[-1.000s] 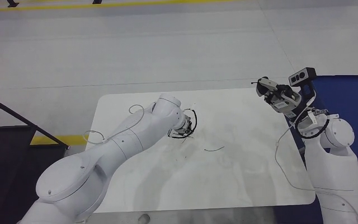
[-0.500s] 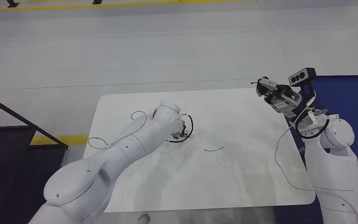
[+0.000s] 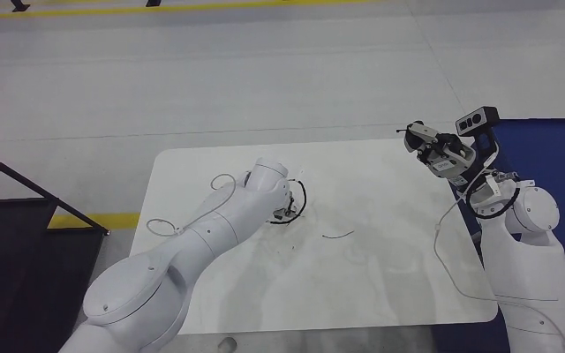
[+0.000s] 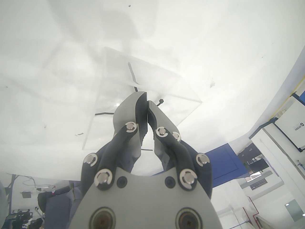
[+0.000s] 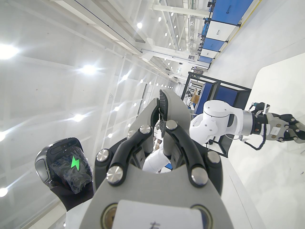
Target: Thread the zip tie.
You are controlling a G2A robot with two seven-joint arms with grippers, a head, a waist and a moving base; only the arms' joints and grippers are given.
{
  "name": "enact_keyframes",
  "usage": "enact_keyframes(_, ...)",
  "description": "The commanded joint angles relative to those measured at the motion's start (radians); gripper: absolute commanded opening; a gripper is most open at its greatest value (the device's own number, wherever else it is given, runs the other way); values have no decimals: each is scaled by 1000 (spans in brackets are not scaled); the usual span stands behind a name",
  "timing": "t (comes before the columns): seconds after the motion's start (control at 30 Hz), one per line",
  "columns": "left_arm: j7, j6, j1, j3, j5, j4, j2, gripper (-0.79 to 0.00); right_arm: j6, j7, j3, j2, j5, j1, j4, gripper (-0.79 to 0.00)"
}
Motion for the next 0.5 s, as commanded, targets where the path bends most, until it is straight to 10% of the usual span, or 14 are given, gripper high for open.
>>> enact_keyframes(0.0, 3, 11, 0, -7, 11, 12, -8, -560, 0, 0, 0, 0, 0, 0, 0, -785)
enact_keyframes(0.47, -42, 25, 9, -49, 82, 87, -53, -628, 0, 0, 0, 0, 0, 0, 0, -785)
